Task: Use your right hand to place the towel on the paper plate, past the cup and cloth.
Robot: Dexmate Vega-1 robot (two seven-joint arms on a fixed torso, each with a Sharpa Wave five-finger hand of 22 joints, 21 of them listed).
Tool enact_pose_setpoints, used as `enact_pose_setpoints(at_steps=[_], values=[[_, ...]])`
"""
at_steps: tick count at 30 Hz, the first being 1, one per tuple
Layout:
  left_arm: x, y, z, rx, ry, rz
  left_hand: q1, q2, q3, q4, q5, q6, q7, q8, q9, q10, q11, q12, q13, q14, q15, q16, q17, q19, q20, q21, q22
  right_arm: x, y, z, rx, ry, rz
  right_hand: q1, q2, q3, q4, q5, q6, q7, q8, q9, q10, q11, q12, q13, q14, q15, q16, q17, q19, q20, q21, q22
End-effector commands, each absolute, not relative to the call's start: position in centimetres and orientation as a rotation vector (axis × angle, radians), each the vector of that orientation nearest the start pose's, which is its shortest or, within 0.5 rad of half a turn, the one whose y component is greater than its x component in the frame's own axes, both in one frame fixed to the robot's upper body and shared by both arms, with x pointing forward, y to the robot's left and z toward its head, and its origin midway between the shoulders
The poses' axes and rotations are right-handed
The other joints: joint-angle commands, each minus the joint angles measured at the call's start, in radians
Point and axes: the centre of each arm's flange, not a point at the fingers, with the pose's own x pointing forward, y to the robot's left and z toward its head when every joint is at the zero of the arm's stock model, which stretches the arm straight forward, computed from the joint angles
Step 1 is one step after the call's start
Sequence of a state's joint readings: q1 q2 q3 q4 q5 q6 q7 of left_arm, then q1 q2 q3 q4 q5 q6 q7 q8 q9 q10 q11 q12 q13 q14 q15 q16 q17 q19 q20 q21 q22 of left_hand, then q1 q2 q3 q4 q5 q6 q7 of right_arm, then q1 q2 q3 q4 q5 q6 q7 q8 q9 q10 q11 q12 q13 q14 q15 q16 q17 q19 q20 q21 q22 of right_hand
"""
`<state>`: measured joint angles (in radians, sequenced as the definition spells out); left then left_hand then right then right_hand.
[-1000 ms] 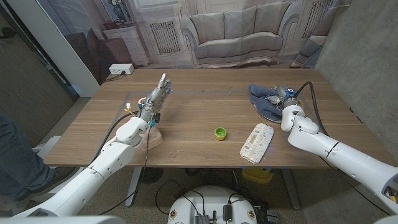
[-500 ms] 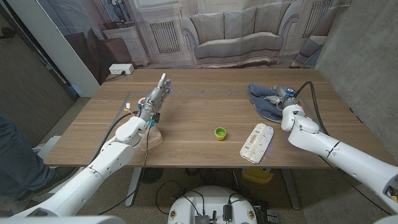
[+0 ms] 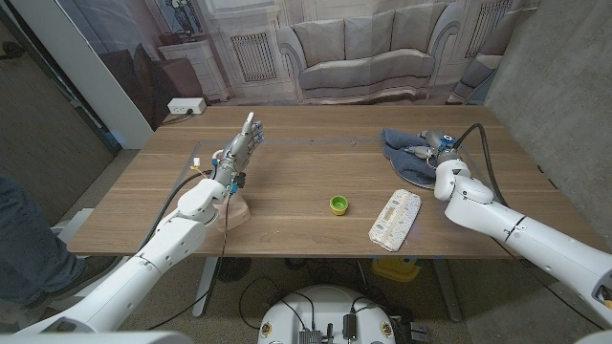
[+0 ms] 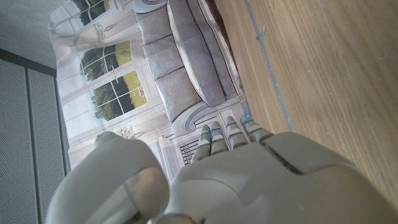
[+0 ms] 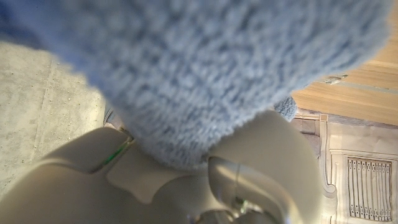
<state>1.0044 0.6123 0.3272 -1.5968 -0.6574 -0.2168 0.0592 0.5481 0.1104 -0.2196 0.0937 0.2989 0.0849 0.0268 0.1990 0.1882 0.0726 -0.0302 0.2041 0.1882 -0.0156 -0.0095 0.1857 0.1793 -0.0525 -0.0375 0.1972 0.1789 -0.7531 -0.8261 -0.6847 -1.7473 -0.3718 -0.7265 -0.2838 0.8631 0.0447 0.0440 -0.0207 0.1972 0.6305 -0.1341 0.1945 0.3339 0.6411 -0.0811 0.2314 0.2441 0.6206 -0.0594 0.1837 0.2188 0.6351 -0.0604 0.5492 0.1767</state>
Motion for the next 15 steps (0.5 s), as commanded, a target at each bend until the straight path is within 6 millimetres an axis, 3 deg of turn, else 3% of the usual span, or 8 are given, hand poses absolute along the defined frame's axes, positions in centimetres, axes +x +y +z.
enact_pose_setpoints(at_steps=[1, 4, 10, 15], values=[[60.49, 27.67, -2.80, -0.021, -0.604, -0.238, 0.007, 0.004, -0.008, 0.003, -0.001, 0.007, 0.000, 0.003, 0.002, 0.009, -0.001, 0.005, 0.005, 0.004, -0.003, 0.003, 0.004, 0.004, -0.005, 0.004, 0.002, 61.69, -31.77, 0.02, -1.277, -0.281, -0.449, -0.022, -0.009, -0.015, 0.003, 0.008, -0.029, 0.002, -0.006, -0.003, -0.030, 0.007, -0.008, 0.002, -0.035, -0.042, -0.004, -0.002, -0.026, -0.043, -0.021, 0.000], [60.59, 27.65, -2.83, -0.023, -0.602, -0.239, 0.007, 0.003, -0.008, 0.003, -0.001, 0.008, 0.001, 0.004, 0.002, 0.008, -0.003, 0.005, 0.005, 0.004, -0.003, 0.003, 0.004, 0.004, -0.005, 0.004, 0.002, 61.71, -31.80, 0.04, -1.279, -0.275, -0.443, -0.034, -0.016, -0.023, 0.006, 0.014, -0.058, 0.005, -0.010, -0.007, -0.061, 0.014, -0.016, 0.001, -0.060, -0.026, -0.004, -0.005, -0.044, -0.034, -0.038, -0.001], [60.67, 27.62, -2.90, -0.023, -0.599, -0.240, 0.007, 0.003, -0.009, 0.003, -0.002, 0.008, 0.001, 0.003, 0.002, 0.008, -0.002, 0.004, 0.005, 0.004, -0.003, 0.004, 0.004, 0.004, -0.005, 0.004, 0.002, 61.75, -31.84, 0.10, -1.289, -0.252, -0.428, -0.055, -0.028, -0.039, 0.010, 0.028, -0.126, 0.008, -0.014, -0.019, -0.143, 0.029, -0.033, -0.007, -0.140, 0.003, -0.007, -0.012, -0.104, 0.010, -0.086, -0.001], [60.67, 27.62, -2.94, -0.025, -0.598, -0.240, 0.007, 0.003, -0.010, 0.003, -0.002, 0.009, 0.001, 0.003, 0.002, 0.009, 0.000, 0.004, 0.005, 0.004, -0.003, 0.003, 0.004, 0.004, -0.005, 0.004, 0.002, 61.74, -31.86, 0.04, -1.283, -0.255, -0.420, -0.066, -0.035, -0.047, 0.012, 0.036, -0.158, 0.005, -0.014, -0.026, -0.171, 0.033, -0.033, -0.011, -0.171, 0.019, -0.006, -0.014, -0.129, 0.027, -0.109, -0.001]])
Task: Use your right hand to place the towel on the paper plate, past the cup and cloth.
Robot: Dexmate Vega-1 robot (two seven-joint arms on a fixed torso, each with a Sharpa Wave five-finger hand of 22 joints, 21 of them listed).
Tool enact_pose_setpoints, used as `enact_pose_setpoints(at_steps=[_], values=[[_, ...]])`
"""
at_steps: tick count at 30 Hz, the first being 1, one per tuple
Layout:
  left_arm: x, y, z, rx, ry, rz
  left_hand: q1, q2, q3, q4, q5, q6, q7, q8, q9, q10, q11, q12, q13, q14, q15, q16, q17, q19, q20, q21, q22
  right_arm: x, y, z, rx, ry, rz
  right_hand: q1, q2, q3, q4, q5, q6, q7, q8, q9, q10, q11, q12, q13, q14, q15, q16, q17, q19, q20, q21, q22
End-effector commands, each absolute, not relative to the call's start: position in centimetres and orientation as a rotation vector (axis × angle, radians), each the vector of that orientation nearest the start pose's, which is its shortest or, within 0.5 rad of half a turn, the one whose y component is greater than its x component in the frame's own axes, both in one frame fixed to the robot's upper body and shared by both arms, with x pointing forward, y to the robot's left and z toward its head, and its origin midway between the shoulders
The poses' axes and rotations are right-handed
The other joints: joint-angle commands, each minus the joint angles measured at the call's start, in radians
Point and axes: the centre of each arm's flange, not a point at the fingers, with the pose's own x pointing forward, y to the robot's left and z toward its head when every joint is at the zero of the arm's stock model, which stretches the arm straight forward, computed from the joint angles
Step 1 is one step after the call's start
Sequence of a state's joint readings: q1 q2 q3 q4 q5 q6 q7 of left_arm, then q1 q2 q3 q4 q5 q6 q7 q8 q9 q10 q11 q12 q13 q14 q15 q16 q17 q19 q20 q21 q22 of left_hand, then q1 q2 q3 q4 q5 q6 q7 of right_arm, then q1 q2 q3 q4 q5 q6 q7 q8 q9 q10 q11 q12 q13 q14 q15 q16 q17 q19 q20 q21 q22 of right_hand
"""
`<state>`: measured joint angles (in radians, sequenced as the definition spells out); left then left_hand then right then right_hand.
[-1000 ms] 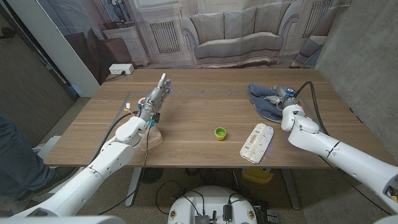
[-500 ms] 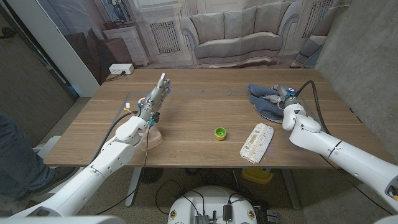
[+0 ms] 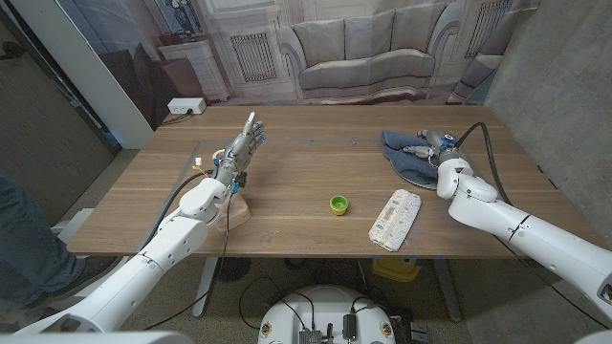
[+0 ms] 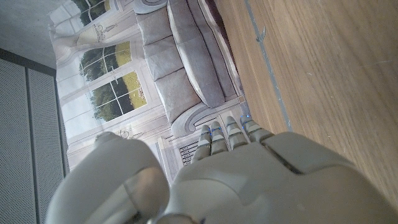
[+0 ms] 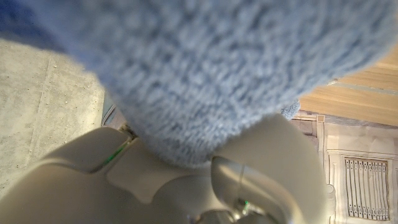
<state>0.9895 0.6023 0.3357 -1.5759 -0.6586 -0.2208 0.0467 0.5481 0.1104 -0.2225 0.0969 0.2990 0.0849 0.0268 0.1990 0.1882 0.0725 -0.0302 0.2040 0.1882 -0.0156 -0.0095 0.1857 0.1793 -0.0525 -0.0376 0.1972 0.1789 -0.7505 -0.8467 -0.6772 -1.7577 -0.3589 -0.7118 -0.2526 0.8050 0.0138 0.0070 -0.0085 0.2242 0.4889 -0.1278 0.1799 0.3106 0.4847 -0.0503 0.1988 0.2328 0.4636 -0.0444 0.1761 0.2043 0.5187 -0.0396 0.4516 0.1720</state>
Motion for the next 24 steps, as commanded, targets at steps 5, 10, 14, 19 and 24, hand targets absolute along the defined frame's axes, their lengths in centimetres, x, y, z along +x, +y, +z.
enact_pose_setpoints(at_steps=[5, 10, 14, 19, 24], values=[[60.66, 27.65, -2.92, -0.023, -0.599, -0.241, 0.007, 0.003, -0.008, 0.000, -0.002, 0.009, 0.001, 0.003, 0.002, 0.009, -0.001, 0.005, 0.005, 0.004, -0.004, 0.003, 0.004, 0.004, -0.005, 0.004, 0.002, 61.68, -31.86, 0.02, -1.278, -0.254, -0.412, -0.019, -0.010, -0.017, 0.004, 0.012, -0.024, -0.001, 0.002, -0.006, -0.027, 0.008, 0.000, -0.001, -0.026, 0.024, 0.003, -0.002, -0.024, 0.015, -0.022, 0.003], [60.64, 27.74, -2.91, -0.024, -0.599, -0.241, 0.006, 0.003, -0.008, 0.001, -0.002, 0.009, 0.000, 0.003, 0.002, 0.010, 0.000, 0.005, 0.005, 0.004, -0.003, 0.003, 0.005, 0.004, -0.004, 0.004, 0.002, 61.54, -31.87, 0.07, -1.276, -0.249, -0.402, -0.046, -0.023, -0.034, 0.013, 0.020, -0.059, 0.003, 0.000, -0.014, -0.056, 0.017, 0.000, -0.005, -0.051, 0.047, 0.003, -0.005, -0.050, 0.043, -0.047, 0.003], [60.63, 27.79, -2.94, -0.023, -0.598, -0.241, 0.006, 0.003, -0.009, 0.001, -0.002, 0.009, 0.000, 0.003, 0.002, 0.010, -0.002, 0.005, 0.005, 0.005, -0.003, 0.003, 0.005, 0.004, -0.004, 0.004, 0.002, 61.45, -31.88, 0.05, -1.268, -0.250, -0.390, -0.081, -0.039, -0.055, 0.026, 0.029, -0.095, 0.009, -0.001, -0.023, -0.089, 0.028, -0.001, -0.008, -0.077, 0.062, 0.004, -0.007, -0.061, 0.058, -0.067, 0.003], [60.61, 27.83, -3.00, -0.023, -0.597, -0.242, 0.006, 0.003, -0.010, 0.001, -0.002, 0.009, 0.001, 0.003, 0.002, 0.010, -0.001, 0.005, 0.005, 0.005, -0.004, 0.003, 0.005, 0.003, -0.004, 0.004, 0.002, 61.29, -31.87, 0.10, -1.263, -0.250, -0.381, -0.125, -0.056, -0.080, 0.044, 0.040, -0.130, 0.012, 0.000, -0.032, -0.121, 0.041, 0.000, -0.011, -0.108, 0.083, 0.004, -0.009, -0.076, 0.084, -0.091, 0.003], [60.57, 27.87, -2.99, -0.023, -0.599, -0.243, 0.005, 0.003, -0.010, 0.001, -0.002, 0.010, 0.000, 0.003, 0.002, 0.009, -0.001, 0.004, 0.005, 0.005, -0.004, 0.003, 0.005, 0.003, -0.004, 0.004, 0.002, 61.08, -31.85, 0.28, -1.260, -0.245, -0.367, -0.174, -0.067, -0.105, 0.066, 0.050, -0.152, 0.013, 0.004, -0.041, -0.154, 0.051, 0.000, -0.013, -0.141, 0.103, 0.002, -0.010, -0.100, 0.110, -0.118, 0.003]])
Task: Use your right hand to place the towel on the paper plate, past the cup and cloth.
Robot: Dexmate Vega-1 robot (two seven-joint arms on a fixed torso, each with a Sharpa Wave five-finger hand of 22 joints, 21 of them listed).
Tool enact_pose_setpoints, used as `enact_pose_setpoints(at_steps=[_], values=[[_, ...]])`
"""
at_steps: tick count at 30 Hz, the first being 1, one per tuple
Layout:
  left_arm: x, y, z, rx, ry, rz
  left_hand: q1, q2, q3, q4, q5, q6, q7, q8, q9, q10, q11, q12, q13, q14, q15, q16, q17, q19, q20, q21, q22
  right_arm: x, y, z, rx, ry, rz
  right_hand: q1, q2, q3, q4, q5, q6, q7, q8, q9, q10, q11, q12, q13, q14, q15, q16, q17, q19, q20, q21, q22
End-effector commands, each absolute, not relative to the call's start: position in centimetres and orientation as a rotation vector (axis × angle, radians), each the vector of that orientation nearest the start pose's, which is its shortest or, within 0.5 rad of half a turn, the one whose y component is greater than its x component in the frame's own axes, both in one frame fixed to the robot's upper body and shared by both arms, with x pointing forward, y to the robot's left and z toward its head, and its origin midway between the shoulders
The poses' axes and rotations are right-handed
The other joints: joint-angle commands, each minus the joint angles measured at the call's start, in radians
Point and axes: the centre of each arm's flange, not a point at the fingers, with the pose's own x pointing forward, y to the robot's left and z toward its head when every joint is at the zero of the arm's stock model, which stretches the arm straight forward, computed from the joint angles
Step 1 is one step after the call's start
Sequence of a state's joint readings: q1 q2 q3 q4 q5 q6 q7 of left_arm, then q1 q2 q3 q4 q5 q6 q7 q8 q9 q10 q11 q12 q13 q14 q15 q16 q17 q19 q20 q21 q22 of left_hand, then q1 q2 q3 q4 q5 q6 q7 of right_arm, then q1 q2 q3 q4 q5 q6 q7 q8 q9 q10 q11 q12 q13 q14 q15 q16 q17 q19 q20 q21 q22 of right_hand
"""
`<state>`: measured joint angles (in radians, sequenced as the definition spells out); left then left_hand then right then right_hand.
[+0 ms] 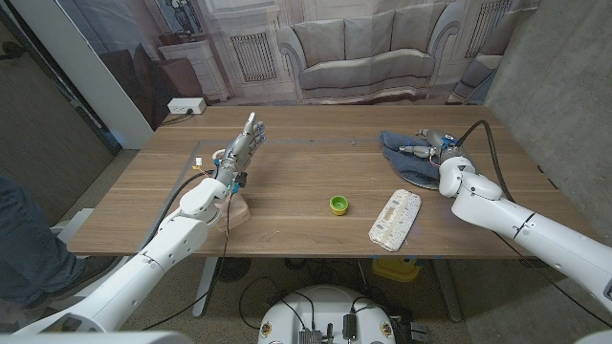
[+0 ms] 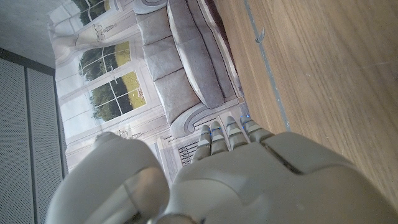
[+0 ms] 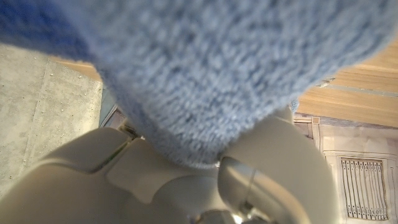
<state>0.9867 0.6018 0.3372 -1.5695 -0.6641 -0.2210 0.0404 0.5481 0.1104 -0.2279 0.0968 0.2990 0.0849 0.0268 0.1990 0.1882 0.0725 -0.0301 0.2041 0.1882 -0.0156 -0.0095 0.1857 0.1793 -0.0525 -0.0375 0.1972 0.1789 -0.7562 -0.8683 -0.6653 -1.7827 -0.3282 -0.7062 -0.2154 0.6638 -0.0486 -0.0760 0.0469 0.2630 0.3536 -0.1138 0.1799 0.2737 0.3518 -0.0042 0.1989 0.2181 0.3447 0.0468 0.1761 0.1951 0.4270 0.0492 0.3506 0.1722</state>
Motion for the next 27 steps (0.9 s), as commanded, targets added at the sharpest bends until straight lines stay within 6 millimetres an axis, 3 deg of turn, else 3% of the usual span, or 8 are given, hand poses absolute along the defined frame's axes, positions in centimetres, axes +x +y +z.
enact_pose_setpoints(at_steps=[1, 3, 6, 9, 11, 27], values=[[60.6, 27.9, -3.0, -0.023, -0.600, -0.243, 0.005, 0.003, -0.005, 0.002, -0.002, 0.010, 0.000, 0.003, 0.002, 0.009, -0.001, 0.004, 0.005, 0.005, -0.002, 0.003, 0.005, 0.003, -0.004, 0.004, 0.002, 61.1, -31.9, 0.3, -1.259, -0.243, -0.359, -0.039, -0.007, -0.025, 0.013, 0.013, -0.021, 0.000, 0.004, -0.005, -0.025, 0.006, 0.000, 0.001, -0.025, 0.016, 0.003, -0.001, -0.009, 0.023, -0.019, 0.003], [60.5, 27.9, -3.0, -0.024, -0.600, -0.242, 0.005, 0.003, -0.006, 0.002, -0.002, 0.009, 0.001, 0.003, 0.002, 0.010, -0.002, 0.004, 0.005, 0.005, -0.003, 0.003, 0.005, 0.003, -0.004, 0.004, 0.002, 61.0, -31.8, 0.5, -1.258, -0.245, -0.347, -0.055, -0.015, -0.036, 0.019, 0.018, -0.036, 0.003, 0.002, -0.009, -0.037, 0.013, 0.000, 0.000, -0.028, 0.026, 0.005, -0.002, -0.017, 0.043, -0.030, 0.003], [60.5, 28.0, -3.0, -0.024, -0.600, -0.241, 0.005, 0.003, -0.006, 0.002, -0.002, 0.009, 0.001, 0.003, 0.002, 0.010, -0.001, 0.004, 0.005, 0.005, -0.003, 0.003, 0.005, 0.003, -0.004, 0.004, 0.002, 60.9, -31.8, 0.6, -1.262, -0.250, -0.344, -0.067, -0.021, -0.044, 0.024, 0.022, -0.047, 0.003, 0.002, -0.012, -0.047, 0.015, 0.000, -0.001, -0.037, 0.038, 0.004, -0.003, -0.024, 0.057, -0.038, 0.003], [60.5, 28.0, -3.0, -0.024, -0.599, -0.242, 0.005, 0.003, -0.006, 0.002, -0.002, 0.010, -0.001, 0.003, 0.002, 0.011, -0.002, 0.004, 0.005, 0.005, -0.003, 0.003, 0.005, 0.004, -0.004, 0.004, 0.002, 60.7, -31.6, 0.8, -1.265, -0.251, -0.345, -0.079, -0.028, -0.053, 0.028, 0.027, -0.059, 0.006, 0.002, -0.016, -0.057, 0.038, 0.000, -0.002, -0.047, 0.037, 0.003, -0.004, -0.030, 0.072, -0.048, 0.003], [60.5, 28.0, -3.0, -0.023, -0.598, -0.241, 0.005, 0.003, -0.007, 0.002, -0.002, 0.009, -0.002, 0.003, 0.002, 0.011, -0.002, 0.004, 0.005, 0.005, -0.003, 0.003, 0.005, 0.003, -0.004, 0.004, 0.002, 60.6, -31.6, 1.0, -1.267, -0.252, -0.346, -0.083, -0.031, -0.057, 0.029, 0.029, -0.068, 0.010, 0.001, -0.017, -0.060, 0.039, 0.001, -0.003, -0.051, 0.039, 0.003, -0.004, -0.032, 0.078, -0.052, 0.003], [60.5, 28.2, -3.3, -0.027, -0.594, -0.237, 0.005, 0.004, -0.009, 0.003, -0.002, 0.009, 0.000, 0.002, 0.002, 0.010, -0.002, 0.004, 0.005, 0.005, -0.003, 0.003, 0.005, 0.003, -0.004, 0.004, 0.002, 59.7, -31.2, 2.4, -1.278, -0.282, -0.364, -0.096, -0.035, -0.067, 0.035, 0.038, -0.080, 0.019, 0.003, -0.023, -0.066, 0.051, 0.004, -0.005, -0.054, 0.036, 0.007, -0.006, -0.021, 0.083, -0.058, 0.003]])
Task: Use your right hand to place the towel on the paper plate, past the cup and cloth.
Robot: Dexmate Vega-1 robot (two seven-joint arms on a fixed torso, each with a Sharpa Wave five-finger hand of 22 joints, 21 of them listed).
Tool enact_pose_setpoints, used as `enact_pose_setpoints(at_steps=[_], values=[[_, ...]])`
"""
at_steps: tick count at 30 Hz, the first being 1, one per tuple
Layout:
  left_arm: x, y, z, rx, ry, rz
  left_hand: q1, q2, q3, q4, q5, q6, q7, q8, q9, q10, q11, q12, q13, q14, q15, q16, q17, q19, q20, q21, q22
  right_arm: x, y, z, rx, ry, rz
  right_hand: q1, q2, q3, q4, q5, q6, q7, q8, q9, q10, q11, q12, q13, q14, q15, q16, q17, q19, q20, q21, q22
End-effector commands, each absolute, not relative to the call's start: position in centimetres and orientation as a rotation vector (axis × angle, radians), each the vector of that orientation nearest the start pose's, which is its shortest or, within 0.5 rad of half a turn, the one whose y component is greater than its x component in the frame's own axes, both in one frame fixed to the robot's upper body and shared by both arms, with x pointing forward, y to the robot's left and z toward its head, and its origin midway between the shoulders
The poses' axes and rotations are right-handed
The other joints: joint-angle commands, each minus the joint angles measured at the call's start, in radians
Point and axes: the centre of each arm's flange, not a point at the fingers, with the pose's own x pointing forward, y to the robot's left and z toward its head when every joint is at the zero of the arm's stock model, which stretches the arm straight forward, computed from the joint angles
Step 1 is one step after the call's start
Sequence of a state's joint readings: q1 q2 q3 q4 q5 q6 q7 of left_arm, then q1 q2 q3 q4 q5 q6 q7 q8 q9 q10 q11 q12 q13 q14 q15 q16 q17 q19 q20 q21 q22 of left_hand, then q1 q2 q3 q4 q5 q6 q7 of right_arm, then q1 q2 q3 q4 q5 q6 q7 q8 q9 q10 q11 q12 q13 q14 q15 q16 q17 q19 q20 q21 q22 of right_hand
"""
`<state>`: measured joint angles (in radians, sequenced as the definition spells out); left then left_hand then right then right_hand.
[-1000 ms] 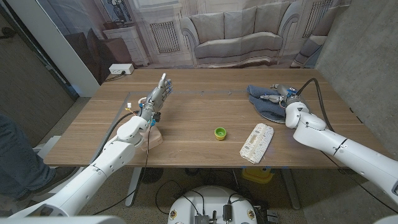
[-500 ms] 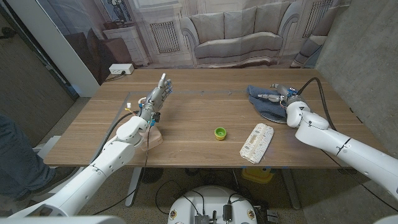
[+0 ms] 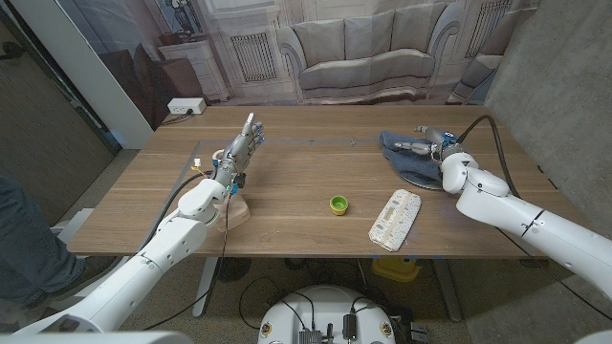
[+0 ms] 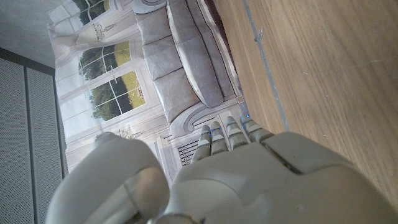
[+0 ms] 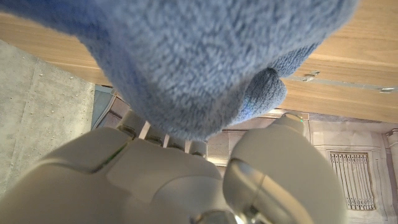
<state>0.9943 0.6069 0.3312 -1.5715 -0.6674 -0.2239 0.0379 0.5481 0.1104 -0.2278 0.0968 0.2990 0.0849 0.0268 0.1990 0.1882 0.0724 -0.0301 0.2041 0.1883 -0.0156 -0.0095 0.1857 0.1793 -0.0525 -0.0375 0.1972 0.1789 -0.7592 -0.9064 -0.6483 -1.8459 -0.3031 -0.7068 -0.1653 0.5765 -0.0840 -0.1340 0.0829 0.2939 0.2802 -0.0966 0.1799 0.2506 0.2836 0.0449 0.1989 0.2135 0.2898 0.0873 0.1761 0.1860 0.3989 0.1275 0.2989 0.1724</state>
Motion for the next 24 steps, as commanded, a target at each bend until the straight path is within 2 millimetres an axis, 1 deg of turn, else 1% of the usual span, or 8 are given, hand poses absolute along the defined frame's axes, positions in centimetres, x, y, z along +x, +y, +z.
enact_pose_setpoints(at_steps=[1, 5, 24], values=[[60.5, 28.3, -3.3, -0.029, -0.594, -0.237, 0.004, 0.004, -0.009, 0.003, -0.002, 0.009, 0.000, 0.002, 0.002, 0.010, -0.002, 0.004, 0.005, 0.005, -0.003, 0.003, 0.005, 0.003, -0.004, 0.004, 0.002, 59.6, -31.2, 2.5, -1.278, -0.284, -0.364, -0.009, 0.000, -0.009, -0.001, 0.007, -0.008, 0.001, 0.003, 0.000, 0.001, 0.002, 0.004, 0.000, 0.001, -0.005, 0.007, 0.003, 0.008, 0.005, -0.006, 0.003], [60.6, 28.3, -3.3, -0.030, -0.594, -0.239, 0.005, 0.004, -0.009, 0.003, -0.002, 0.009, 0.000, 0.002, 0.002, 0.009, -0.002, 0.003, 0.005, 0.005, -0.003, 0.003, 0.005, 0.003, -0.004, 0.004, 0.002, 59.2, -31.1, 2.9, -1.279, -0.292, -0.370, -0.012, 0.000, -0.011, 0.000, 0.009, -0.008, 0.001, 0.004, -0.001, 0.003, 0.005, 0.006, 0.000, 0.004, -0.007, 0.008, 0.003, 0.010, 0.005, -0.008, 0.003], [60.2, 28.4, -3.7, -0.036, -0.597, -0.238, 0.005, 0.005, -0.011, 0.003, -0.002, 0.009, 0.000, 0.002, 0.002, 0.010, -0.001, 0.003, 0.005, 0.005, -0.004, 0.003, 0.005, 0.003, -0.005, 0.004, 0.002, 57.0, -30.7, 4.9, -1.296, -0.362, -0.399, -0.022, 0.002, -0.017, 0.006, 0.014, -0.014, 0.003, 0.007, -0.005, 0.007, 0.003, 0.012, -0.002, 0.010, -0.016, 0.012, 0.003, 0.021, 0.003, -0.012, 0.003]])
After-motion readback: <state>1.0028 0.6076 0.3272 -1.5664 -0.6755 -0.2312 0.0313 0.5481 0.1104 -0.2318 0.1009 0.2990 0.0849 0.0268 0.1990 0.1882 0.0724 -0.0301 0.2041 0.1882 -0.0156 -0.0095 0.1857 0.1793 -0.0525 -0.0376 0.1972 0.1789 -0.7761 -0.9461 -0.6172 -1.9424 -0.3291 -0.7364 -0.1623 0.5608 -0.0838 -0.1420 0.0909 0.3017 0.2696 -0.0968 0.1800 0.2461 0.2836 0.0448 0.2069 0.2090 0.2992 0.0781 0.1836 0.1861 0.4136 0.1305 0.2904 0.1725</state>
